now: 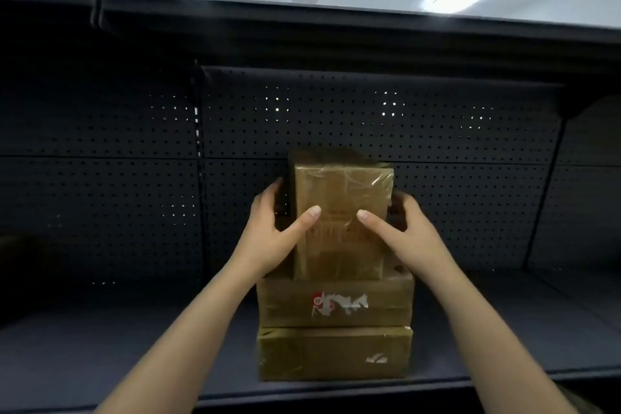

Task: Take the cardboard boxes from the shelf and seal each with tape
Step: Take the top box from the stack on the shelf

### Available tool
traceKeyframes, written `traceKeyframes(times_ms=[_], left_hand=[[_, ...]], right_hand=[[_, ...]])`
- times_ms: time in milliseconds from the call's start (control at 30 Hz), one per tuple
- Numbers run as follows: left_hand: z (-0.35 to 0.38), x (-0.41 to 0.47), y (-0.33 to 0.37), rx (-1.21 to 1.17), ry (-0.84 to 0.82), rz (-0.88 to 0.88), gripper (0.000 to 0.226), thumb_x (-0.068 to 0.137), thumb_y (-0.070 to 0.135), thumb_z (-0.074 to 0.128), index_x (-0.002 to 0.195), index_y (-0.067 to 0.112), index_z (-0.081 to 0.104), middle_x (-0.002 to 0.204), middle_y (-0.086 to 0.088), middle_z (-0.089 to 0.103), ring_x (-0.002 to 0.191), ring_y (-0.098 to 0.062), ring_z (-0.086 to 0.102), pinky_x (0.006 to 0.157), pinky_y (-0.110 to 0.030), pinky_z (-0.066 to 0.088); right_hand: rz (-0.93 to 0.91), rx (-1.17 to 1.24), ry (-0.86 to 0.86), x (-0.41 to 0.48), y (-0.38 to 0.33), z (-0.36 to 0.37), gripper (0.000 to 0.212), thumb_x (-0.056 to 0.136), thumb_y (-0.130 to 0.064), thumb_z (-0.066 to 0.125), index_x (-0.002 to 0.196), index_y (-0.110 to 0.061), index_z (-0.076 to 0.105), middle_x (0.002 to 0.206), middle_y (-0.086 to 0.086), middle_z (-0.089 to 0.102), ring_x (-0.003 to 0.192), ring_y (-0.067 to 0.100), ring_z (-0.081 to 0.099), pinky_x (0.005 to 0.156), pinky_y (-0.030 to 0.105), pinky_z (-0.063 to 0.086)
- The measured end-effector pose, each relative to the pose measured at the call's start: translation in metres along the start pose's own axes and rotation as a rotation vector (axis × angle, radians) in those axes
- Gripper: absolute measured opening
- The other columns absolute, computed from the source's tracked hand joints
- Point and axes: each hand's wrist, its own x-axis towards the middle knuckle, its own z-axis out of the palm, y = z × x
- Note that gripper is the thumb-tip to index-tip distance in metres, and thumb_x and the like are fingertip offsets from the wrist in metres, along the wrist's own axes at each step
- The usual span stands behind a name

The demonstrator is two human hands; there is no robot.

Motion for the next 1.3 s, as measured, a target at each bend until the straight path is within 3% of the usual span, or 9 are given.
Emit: traceKeyframes(times_ms=[233,400,467,567,700,833,1033,1133,1300], left_hand=[[0.017,0.013,-0.006,-0.196,-0.064,-0.055,0.115,0.052,0.095,0.055,0.149,0.043,0.023,0.150,0.011,0.040,0.134,-0.012,0.043,0.108,-0.043,0.044],[0.014,0.009,0.006,-0.465,-0.096,-0.046,0.089,0.073,0.069,0.056,0.149,0.029,0.033,0.129,0.017,0.054,0.106,0.012,0.057,0.073,-0.007,0.049],[0.011,0.007,0.008,-0.535,-0.100,-0.052,0.087,0.072,0.072,0.050,0.146,0.029,0.036,0.122,0.023,0.055,0.097,0.024,0.054,0.085,-0.009,0.047],[0.006,0.004,0.008,-0.594,-0.106,-0.053,0.099,0.062,0.095,0.048,0.139,0.033,0.045,0.131,0.015,0.058,0.124,0.000,0.052,0.112,-0.040,0.038],[-0.004,-0.003,0.015,-0.721,-0.157,-0.047,0.092,0.065,0.083,0.055,0.133,0.021,0.047,0.109,0.006,0.067,0.102,-0.012,0.065,0.099,-0.057,0.048],[-0.012,-0.011,0.016,-0.927,-0.281,0.023,0.082,0.064,0.054,0.057,0.136,0.017,0.044,0.119,-0.008,0.060,0.095,-0.017,0.064,0.069,-0.036,0.056],[-0.008,-0.046,0.019,-1.040,-0.512,0.136,0.076,0.059,0.051,0.055,0.128,0.021,0.049,0.124,-0.007,0.056,0.105,-0.023,0.060,0.072,-0.032,0.052],[0.004,-0.076,0.032,-1.110,-0.641,0.149,0.077,0.058,0.049,0.055,0.129,0.019,0.048,0.127,-0.010,0.053,0.098,-0.033,0.057,0.066,-0.028,0.053],[0.033,-0.135,0.071,-1.194,-0.906,0.147,0.091,0.054,0.056,0.076,0.132,0.018,0.049,0.132,-0.012,0.054,0.123,-0.035,0.051,0.094,-0.046,0.044]], right_hand=[[-0.004,0.128,-0.121,0.019,0.007,0.011,0.079,0.065,-0.069,0.067,0.133,-0.040,0.039,0.121,-0.017,0.055,0.113,0.009,0.055,0.090,0.031,0.051],[-0.026,0.335,-0.122,0.015,0.008,0.012,0.071,0.069,-0.080,0.060,0.129,-0.043,0.047,0.122,-0.022,0.059,0.113,-0.001,0.055,0.106,0.036,0.042],[-0.003,0.411,-0.089,0.010,0.008,0.012,0.075,0.067,-0.085,0.055,0.130,-0.044,0.050,0.125,-0.023,0.059,0.117,-0.004,0.051,0.112,0.039,0.033],[-0.014,0.469,-0.025,-0.001,0.003,0.013,0.077,0.067,-0.092,0.047,0.128,-0.046,0.053,0.135,-0.016,0.056,0.131,0.011,0.046,0.113,0.053,0.031],[-0.029,0.492,0.059,-0.026,-0.009,0.009,0.083,0.064,-0.091,0.054,0.127,-0.036,0.055,0.132,-0.005,0.059,0.129,0.021,0.049,0.109,0.059,0.035],[-0.049,0.570,0.121,-0.067,-0.026,0.008,0.073,0.078,-0.075,0.046,0.129,-0.022,0.056,0.126,0.006,0.064,0.115,0.023,0.059,0.095,0.047,0.049],[0.001,0.522,0.329,-0.137,-0.040,0.006,0.058,0.089,-0.060,0.040,0.129,-0.024,0.061,0.121,0.003,0.069,0.111,0.019,0.064,0.086,0.033,0.052],[0.014,0.458,0.507,-0.181,-0.046,-0.003,0.058,0.088,-0.056,0.047,0.135,-0.023,0.057,0.128,0.002,0.066,0.120,0.020,0.060,0.097,0.038,0.046],[0.071,0.346,0.728,-0.277,-0.064,-0.037,0.053,0.093,-0.052,0.051,0.136,-0.023,0.056,0.132,0.003,0.063,0.125,0.023,0.057,0.110,0.052,0.038]])
